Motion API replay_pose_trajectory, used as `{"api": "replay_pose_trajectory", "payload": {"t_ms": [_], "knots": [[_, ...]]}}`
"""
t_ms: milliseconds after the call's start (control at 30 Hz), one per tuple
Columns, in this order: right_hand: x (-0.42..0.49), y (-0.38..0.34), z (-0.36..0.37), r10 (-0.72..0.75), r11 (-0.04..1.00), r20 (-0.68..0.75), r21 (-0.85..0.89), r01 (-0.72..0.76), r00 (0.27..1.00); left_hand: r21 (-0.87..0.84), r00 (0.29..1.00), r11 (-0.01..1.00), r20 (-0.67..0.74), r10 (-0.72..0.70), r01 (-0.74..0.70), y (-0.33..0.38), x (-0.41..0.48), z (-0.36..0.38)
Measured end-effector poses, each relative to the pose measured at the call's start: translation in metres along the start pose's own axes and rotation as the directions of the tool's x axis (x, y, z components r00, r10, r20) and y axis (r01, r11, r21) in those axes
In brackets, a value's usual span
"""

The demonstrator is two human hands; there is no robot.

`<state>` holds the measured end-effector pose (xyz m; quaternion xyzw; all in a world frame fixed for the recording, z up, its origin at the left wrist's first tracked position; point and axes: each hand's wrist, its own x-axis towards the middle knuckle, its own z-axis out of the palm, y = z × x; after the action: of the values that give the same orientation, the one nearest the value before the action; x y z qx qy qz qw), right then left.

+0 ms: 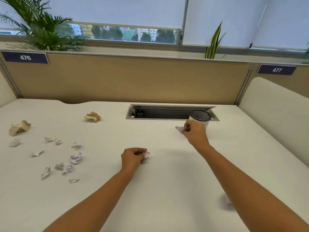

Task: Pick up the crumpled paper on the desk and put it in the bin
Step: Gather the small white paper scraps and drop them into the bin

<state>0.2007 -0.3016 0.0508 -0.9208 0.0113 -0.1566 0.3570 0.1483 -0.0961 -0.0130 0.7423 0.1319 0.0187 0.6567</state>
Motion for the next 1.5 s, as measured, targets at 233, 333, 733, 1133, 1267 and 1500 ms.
{"api": "replay_pose_trajectory", "payload": {"t_ms": [233, 333, 733, 1133, 1267, 1500], "knots": [[0.055, 0.029, -0.032, 0.166, 0.986, -0.249, 0.016, -0.167, 0.954, 0.034, 0.999, 0.999, 0.029, -0.035, 0.034, 0.004, 0.028, 0.037], [0.068, 0.034, -0.033, 0.219, 0.975, -0.257, 0.012, -0.224, 0.941, 0.026, 0.998, 0.998, 0.032, -0.053, 0.053, 0.007, 0.036, 0.045], [0.058, 0.058, -0.020, 0.179, 0.983, -0.436, 0.112, -0.144, 0.882, 0.191, 0.985, 0.969, 0.099, 0.140, -0.157, 0.076, 0.064, 0.104], [0.016, 0.075, 0.021, 0.355, 0.934, -0.312, 0.163, -0.318, 0.881, 0.184, 0.961, 0.958, 0.209, 0.178, -0.218, 0.133, 0.087, 0.186], [0.004, 0.080, 0.033, 0.322, 0.944, -0.229, 0.148, -0.294, 0.918, 0.233, 0.934, 0.932, 0.294, 0.204, -0.278, 0.134, 0.085, 0.194], [-0.007, 0.085, 0.041, 0.306, 0.952, -0.117, 0.024, -0.305, 0.945, 0.148, 0.950, 0.945, 0.159, 0.268, -0.291, 0.113, 0.078, 0.183]]}}
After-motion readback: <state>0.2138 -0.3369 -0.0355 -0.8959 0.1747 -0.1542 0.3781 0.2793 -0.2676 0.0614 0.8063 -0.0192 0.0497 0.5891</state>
